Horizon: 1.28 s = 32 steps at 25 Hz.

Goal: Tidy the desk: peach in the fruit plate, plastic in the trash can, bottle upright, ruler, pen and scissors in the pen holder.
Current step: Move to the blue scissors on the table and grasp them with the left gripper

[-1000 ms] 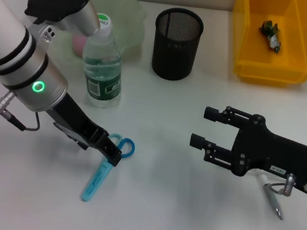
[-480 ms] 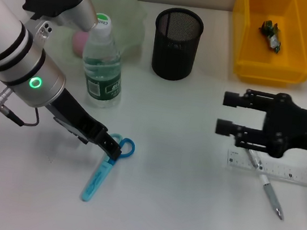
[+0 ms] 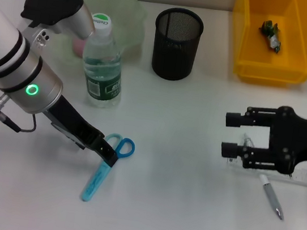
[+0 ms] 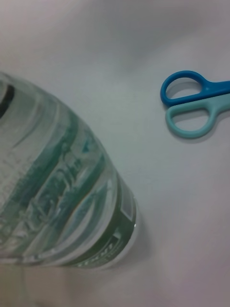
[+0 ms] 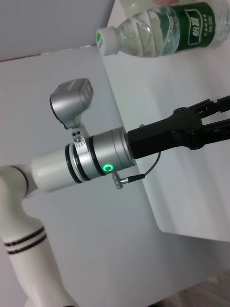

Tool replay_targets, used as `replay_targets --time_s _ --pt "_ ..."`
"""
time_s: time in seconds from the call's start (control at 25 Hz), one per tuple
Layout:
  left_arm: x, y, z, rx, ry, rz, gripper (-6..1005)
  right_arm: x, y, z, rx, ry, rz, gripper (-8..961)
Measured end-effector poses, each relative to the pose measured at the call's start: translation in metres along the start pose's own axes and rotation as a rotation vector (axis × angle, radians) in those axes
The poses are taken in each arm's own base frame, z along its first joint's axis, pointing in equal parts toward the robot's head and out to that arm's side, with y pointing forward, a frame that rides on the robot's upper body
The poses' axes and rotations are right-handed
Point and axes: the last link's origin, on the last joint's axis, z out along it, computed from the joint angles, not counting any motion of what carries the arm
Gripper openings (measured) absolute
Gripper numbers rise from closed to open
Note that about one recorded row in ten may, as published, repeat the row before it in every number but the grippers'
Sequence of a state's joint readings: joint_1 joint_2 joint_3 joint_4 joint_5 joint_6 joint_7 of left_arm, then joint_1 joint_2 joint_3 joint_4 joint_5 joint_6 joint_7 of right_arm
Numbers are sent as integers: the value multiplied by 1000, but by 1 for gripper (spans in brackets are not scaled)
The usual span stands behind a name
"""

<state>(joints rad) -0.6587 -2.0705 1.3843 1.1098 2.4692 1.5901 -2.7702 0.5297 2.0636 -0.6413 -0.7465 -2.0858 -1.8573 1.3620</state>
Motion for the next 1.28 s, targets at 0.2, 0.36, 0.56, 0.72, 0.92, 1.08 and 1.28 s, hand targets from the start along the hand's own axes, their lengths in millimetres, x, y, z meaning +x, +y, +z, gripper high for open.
replay_targets --time_s 0.2,0.36,0.56,0.72,0.92,1.08,1.28 --pt "4 1 -1 5 8 13 842 7 2 3 15 -23 18 650" --pt "6 2 -1 11 15 36 842 11 0 6 27 -37 54 650" --pt "5 5 2 15 -2 78 843 15 -5 8 66 -47 85 651" --pt "4 5 2 24 -20 104 842 16 -10 12 94 -58 111 651" --pt "3 8 1 43 -63 148 843 14 -15 17 108 -59 122 651" --pt "5 12 0 42 -79 173 843 13 -18 20 116 -71 129 650" --pt "12 17 -6 94 -100 213 842 11 -18 20 122 -84 125 650"
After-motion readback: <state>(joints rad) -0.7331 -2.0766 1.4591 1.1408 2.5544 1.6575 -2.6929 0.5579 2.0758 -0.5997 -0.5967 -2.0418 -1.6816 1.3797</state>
